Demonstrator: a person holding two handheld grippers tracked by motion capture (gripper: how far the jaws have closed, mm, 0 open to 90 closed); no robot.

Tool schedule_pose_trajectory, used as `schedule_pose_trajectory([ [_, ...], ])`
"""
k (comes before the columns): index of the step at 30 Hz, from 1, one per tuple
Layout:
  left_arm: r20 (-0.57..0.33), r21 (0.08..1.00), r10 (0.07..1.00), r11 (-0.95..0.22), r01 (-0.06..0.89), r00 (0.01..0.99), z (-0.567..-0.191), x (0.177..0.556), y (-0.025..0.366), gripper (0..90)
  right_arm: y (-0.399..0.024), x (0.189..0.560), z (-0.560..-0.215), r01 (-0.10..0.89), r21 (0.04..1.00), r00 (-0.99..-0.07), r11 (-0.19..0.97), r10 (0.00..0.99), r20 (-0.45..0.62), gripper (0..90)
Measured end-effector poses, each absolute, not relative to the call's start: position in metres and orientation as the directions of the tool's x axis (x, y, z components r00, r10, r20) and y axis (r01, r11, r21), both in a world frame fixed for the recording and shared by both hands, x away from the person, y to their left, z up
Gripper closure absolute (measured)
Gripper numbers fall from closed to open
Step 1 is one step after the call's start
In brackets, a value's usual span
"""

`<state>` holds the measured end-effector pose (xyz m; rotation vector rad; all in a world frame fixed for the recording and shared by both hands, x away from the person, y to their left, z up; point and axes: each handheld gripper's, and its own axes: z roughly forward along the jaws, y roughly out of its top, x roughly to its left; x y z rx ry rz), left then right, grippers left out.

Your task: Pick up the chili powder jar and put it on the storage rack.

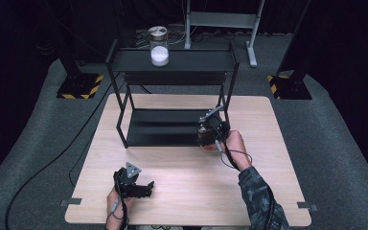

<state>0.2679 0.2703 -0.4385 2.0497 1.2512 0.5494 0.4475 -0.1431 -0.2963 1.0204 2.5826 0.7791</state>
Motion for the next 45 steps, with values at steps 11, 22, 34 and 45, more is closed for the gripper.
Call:
schedule_pose_trajectory([
  [11, 0.012, 0.725, 0.892, -0.32, 0.611, 0.453, -0.439, 0.268, 0.27, 0.2, -0.141, 0.449, -0.287, 0.548, 0.569, -0.719, 0.614, 0.693, -0.056, 30.7],
  [22, 0.014, 0.725, 0.892, -0.321, 0.61, 0.452, -0.439, 0.267, 0.27, 0.2, -0.136, 0.449, -0.278, 0.539, 0.57, -0.715, 0.62, 0.695, -0.079, 30.7],
  [34, 0.014, 0.725, 0.892, -0.32, 0.609, 0.452, -0.439, 0.267, 0.27, 0.2, -0.132, 0.45, -0.269, 0.532, 0.573, -0.712, 0.623, 0.696, -0.096, 30.7],
  [45, 0.013, 0.725, 0.892, -0.32, 0.61, 0.452, -0.439, 0.267, 0.27, 0.2, -0.129, 0.451, -0.259, 0.524, 0.57, -0.713, 0.633, 0.692, -0.113, 30.7],
])
